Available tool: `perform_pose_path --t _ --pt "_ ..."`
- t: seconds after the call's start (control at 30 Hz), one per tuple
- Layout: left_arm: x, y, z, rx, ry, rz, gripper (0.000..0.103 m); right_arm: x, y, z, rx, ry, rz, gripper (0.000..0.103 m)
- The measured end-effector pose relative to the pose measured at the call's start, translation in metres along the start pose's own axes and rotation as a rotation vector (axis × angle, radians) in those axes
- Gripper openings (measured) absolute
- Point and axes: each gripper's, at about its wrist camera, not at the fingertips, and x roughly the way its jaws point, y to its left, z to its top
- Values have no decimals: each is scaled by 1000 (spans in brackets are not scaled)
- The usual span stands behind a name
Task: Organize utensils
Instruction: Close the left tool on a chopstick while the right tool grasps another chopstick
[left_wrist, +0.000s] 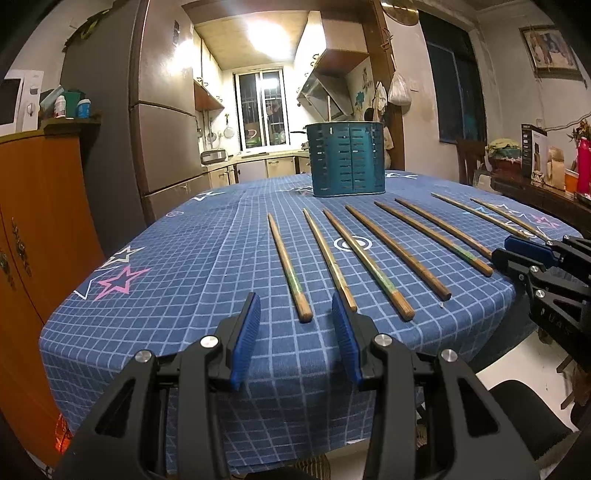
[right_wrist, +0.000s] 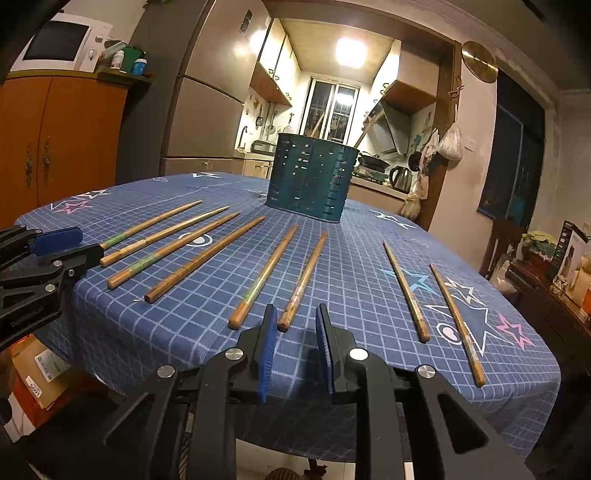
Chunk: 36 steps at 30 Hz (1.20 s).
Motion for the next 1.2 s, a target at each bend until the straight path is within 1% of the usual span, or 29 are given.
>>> perform_pose_path --t 0.37,0.6,0.67,0.73,0.8,0.93,1.03,1.1,1.2 --pt "4 -3 3 -8 -8 18 39 2 1 3 4 3 -17 23" --pt "4 -7 1 -3 -13 18 32 3 2 3 11 7 -30 23" --pt "4 -7 2 -6 -14 20 31 4 4 3 13 9 -29 19" --pt "5 -7 2 -13 -13 14 30 5 5 4 12 11 -25 13" --pt "5 -7 2 -13 -15 11 27 4 6 4 18 13 -23 11" --pt "4 -7 0 -17 -19 4 24 4 3 4 46 19 -21 10" --pt "4 -5 0 -30 -17 -17 20 4 0 4 61 24 -22 8" --pt "4 -6 0 -25 -17 -21 14 4 -1 3 65 26 -20 8" --pt "5 -3 2 -34 -10 -19 7 4 -5 4 82 35 -13 7"
